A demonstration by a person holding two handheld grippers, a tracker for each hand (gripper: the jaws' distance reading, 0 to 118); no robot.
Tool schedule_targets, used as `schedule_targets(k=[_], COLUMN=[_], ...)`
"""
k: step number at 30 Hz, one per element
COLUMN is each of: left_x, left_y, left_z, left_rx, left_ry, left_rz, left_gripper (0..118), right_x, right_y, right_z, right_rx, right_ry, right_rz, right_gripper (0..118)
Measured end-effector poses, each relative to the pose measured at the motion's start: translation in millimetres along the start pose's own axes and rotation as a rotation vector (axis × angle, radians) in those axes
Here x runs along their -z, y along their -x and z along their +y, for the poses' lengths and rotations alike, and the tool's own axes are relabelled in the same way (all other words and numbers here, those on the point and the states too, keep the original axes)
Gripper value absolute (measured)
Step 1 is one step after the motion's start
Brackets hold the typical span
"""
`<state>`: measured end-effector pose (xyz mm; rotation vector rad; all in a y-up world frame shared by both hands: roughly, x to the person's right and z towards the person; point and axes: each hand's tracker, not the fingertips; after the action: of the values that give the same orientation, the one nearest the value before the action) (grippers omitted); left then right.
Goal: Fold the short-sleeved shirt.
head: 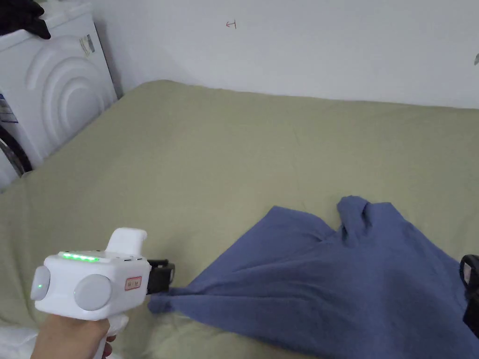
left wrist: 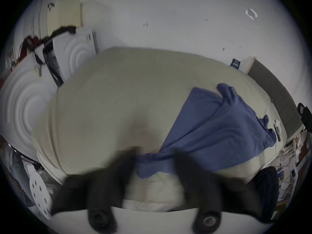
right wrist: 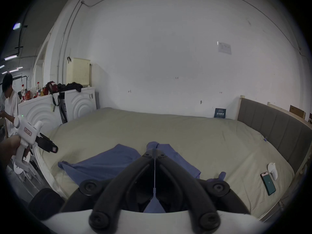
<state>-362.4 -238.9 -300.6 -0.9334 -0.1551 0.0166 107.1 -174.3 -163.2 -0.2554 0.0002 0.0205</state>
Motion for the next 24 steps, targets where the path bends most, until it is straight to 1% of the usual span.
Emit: schedule_targets(k=[1,2,3,6,7,8,9,10,11,12,14,15,16,19,21,24], left_x=[10.5,19.7,26.7,65.9,74.9,80.4,86.5,89.5,91.3,90.9,77.8,73.8,65.8,34.8,15.2,2.6], left_y=[-0.2,-0.4,-1.8,12.6,12.8,13.2,15.0,14.4,13.8,10.3,-7.1,-5.9,-4.2,-4.4,-9.7,-15.6], left_z=[-0.2,-2.0,-4.2,-6.8,-9.3,-11.9,-16.2,-20.0,-24.4,-27.7,-31.1,-30.2,-28.6,-22.8,-21.6,-22.6], left_rx=[0.013,0.019,0.015,-0.014,-0.017,-0.018,-0.020,-0.018,-0.027,-0.042,0.013,-0.003,-0.043,-0.034,-0.039,-0.009], left_ry=[0.035,0.049,0.032,0.113,0.145,0.173,0.199,0.194,0.192,0.174,0.158,0.144,0.093,0.001,-0.049,-0.060], left_rz=[-0.001,0.008,0.009,0.013,0.032,0.054,0.075,0.063,0.036,-0.011,0.019,0.024,0.010,-0.006,-0.035,-0.029], left_gripper=[106,114,112,110,105,89,52,31,21,14,10,9,9,9,9,9], right_x=[6.5,11.4,17.2,32.0,35.4,38.3,41.3,43.8,44.0,45.1,49.2,50.9,53.7,68.2,89.2,148.1], right_y=[-0.2,-0.5,0.4,0.5,1.7,2.4,2.6,2.7,4.2,4.4,2.1,0.9,-1.8,-13.9,-26.5,-51.0], right_z=[-2.3,-3.6,-5.6,-9.0,-10.3,-11.2,-11.8,-12.5,-13.3,-13.8,-14.5,-14.9,-14.8,-12.0,-9.6,-13.8], right_rx=[0.000,0.002,0.005,0.017,0.019,0.020,0.020,0.019,0.017,0.017,0.023,0.032,0.038,0.024,0.006,-0.028], right_ry=[0.014,0.023,0.033,0.062,0.069,0.075,0.085,0.091,0.091,0.093,0.102,0.109,0.114,0.132,0.157,0.270], right_rz=[0.004,0.006,0.006,0.012,0.015,0.016,0.019,0.021,0.024,0.027,0.035,0.040,0.042,0.041,0.040,0.047], right_gripper=[3,3,3,3,3,3,3,3,3,3,3,3,3,3,3,3])
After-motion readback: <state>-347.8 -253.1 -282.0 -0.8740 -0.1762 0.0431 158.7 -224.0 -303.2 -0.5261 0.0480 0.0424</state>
